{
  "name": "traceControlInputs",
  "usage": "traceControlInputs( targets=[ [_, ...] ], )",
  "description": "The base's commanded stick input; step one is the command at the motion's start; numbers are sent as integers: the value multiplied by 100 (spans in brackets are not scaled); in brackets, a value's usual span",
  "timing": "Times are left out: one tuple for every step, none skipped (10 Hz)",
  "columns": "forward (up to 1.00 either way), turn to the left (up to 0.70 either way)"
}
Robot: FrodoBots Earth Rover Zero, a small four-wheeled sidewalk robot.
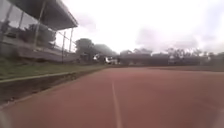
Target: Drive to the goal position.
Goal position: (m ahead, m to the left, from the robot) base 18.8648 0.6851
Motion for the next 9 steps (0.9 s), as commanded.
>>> traceControlInputs(
  targets=[
    [70, 1],
    [70, 1],
    [70, 1],
    [70, 1],
    [70, 1],
    [70, 1],
    [70, 1],
    [70, 1],
    [70, 1]
  ],
)
